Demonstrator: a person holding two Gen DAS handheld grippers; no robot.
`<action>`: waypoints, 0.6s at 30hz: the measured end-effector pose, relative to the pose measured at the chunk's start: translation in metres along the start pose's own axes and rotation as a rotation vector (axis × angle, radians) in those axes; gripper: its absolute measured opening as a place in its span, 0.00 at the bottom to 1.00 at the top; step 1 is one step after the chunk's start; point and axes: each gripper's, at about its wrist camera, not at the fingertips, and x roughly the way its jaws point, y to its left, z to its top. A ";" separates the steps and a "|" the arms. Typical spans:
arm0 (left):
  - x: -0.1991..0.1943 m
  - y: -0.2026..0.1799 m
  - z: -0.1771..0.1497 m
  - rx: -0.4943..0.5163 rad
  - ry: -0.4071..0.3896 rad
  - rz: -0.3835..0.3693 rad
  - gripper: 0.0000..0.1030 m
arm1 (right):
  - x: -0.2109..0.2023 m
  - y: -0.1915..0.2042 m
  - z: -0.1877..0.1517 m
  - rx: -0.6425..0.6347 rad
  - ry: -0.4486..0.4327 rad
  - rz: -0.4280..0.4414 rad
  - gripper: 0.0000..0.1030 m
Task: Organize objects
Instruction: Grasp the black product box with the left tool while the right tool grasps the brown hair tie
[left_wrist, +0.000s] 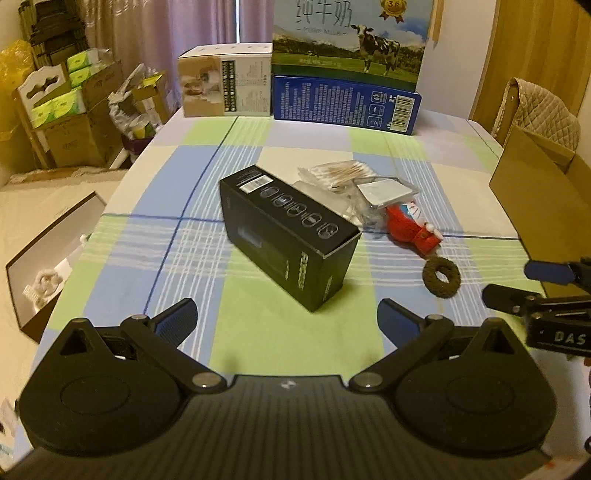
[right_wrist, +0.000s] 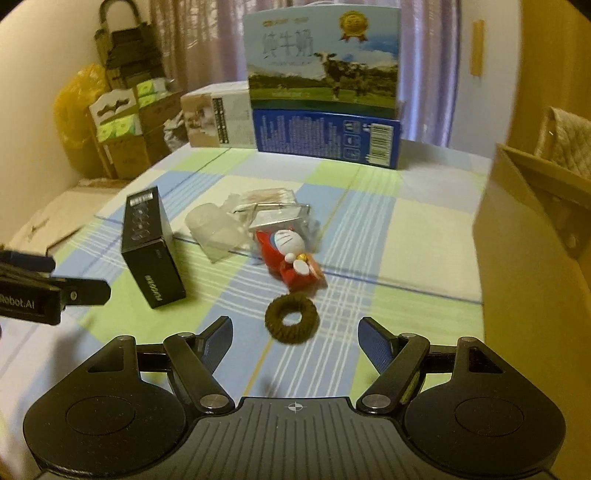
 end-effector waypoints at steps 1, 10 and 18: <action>0.005 -0.002 0.001 0.013 -0.010 0.002 0.99 | 0.006 0.000 0.000 -0.013 0.001 0.002 0.71; 0.029 -0.007 0.013 0.026 -0.033 -0.015 0.99 | 0.055 0.003 0.000 -0.099 0.010 0.007 0.68; 0.043 -0.006 0.023 0.012 -0.040 -0.019 0.99 | 0.077 0.000 -0.004 -0.087 0.050 -0.008 0.50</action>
